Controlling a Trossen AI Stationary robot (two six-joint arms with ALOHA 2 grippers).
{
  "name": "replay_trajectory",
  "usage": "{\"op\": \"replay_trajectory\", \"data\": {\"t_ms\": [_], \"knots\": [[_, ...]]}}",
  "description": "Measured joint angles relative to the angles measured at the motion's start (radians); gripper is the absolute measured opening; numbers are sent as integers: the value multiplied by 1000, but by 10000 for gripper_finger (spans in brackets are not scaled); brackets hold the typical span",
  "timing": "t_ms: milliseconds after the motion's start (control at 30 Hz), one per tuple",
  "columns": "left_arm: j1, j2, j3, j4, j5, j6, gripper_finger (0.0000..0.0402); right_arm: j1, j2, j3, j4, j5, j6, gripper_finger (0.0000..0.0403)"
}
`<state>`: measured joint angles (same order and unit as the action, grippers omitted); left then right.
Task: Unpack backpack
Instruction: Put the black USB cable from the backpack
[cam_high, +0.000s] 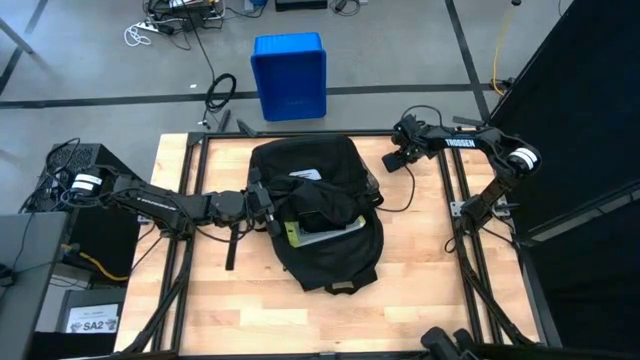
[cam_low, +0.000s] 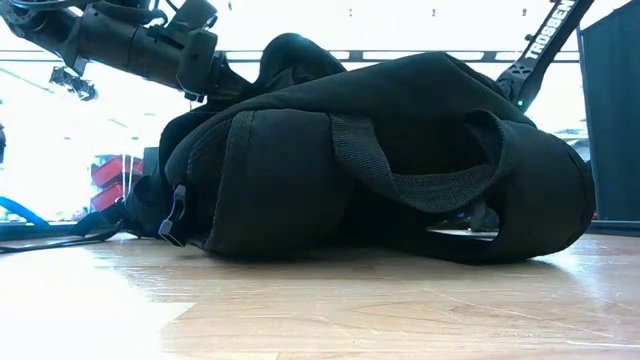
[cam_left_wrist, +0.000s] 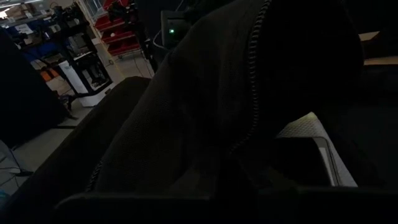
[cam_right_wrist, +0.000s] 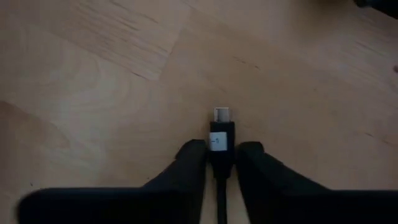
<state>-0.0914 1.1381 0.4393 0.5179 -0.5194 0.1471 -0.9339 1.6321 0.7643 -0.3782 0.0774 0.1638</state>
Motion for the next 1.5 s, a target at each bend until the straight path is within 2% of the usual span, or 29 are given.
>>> {"op": "replay_trajectory", "data": {"t_ms": [67,300,733,1033,1100,1133,1300,1333,1500], "knots": [[0,0,0,0,0,0,0,-2,0,0,-2,-2,-24,16],[0,0,0,0,0,0,0,6,-29,-1,-11,11,-30,1],[0,0,0,0,0,1,0,168,-378,40,-243,380,-25,1],[0,0,0,3,0,-1,0,258,-601,140,-333,522,-23,1],[0,0,0,3,0,-2,0,279,-631,168,-344,507,-10,1],[0,0,0,3,0,-2,0,288,-641,176,-346,465,-13,1],[0,0,0,3,0,-2,0,387,-650,147,-346,112,-86,0],[0,0,0,3,0,-2,0,419,-643,125,-350,68,-100,1],[0,0,0,3,0,-2,0,573,-592,-23,-359,40,-117,27]]}}
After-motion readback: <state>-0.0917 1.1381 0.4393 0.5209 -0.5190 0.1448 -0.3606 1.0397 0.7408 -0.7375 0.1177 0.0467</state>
